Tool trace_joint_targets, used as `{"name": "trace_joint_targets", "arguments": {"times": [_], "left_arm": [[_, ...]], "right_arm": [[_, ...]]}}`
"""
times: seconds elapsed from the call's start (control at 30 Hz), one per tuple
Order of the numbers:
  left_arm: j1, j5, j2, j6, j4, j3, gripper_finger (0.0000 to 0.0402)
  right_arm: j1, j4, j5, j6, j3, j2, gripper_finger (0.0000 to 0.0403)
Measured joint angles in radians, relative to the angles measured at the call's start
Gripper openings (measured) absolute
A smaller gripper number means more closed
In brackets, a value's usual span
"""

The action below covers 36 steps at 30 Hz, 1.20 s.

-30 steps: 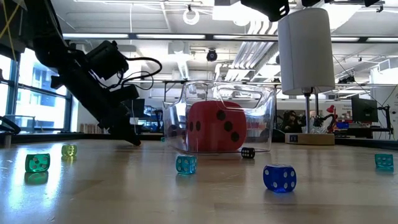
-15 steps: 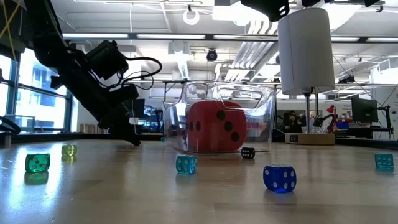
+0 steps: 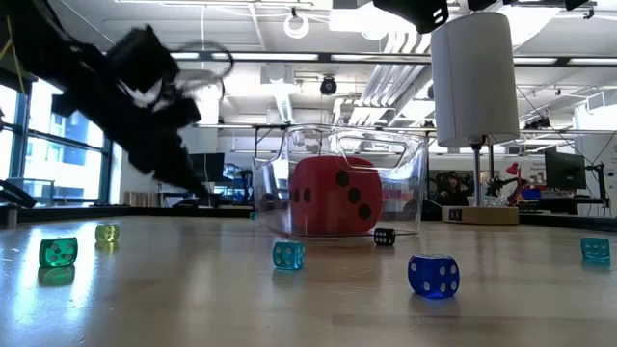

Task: Pick & Place Dice
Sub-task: Put the small orange dice into the transparent bin

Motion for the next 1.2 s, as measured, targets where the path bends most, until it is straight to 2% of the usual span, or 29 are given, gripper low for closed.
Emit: {"name": "trace_joint_targets", "arguments": {"times": [0.2, 0.33, 0.5, 0.7, 0.93, 1.2], "left_arm": [[-0.118, -0.007, -0.159, 0.032, 0.033, 0.010, 0.0062], [-0.196, -0.004, -0.174, 0.039, 0.134, 0.010, 0.0062], [-0.259, -0.001, -0.090, 0.040, 0.354, 0.011, 0.0063], [-0.254, -0.005, 0.087, 0.061, 0.565, 0.035, 0.0063], [-0.208, -0.005, 0.247, 0.055, 0.614, 0.123, 0.0063], [-0.189, -0.006, 0.318, 0.046, 0.614, 0.177, 0.0077]], "right_arm": [[0.000, 0.000, 0.003, 0.000, 0.000, 0.000, 0.0400], [0.000, 0.000, 0.003, 0.000, 0.000, 0.000, 0.0400], [0.000, 0.002, 0.003, 0.000, 0.000, 0.000, 0.0400], [0.000, 0.008, 0.003, -0.001, 0.000, 0.000, 0.0400], [0.000, 0.008, 0.003, -0.001, 0.000, 0.000, 0.0400], [0.000, 0.004, 0.002, -0.001, 0.000, 0.000, 0.0400]]}}
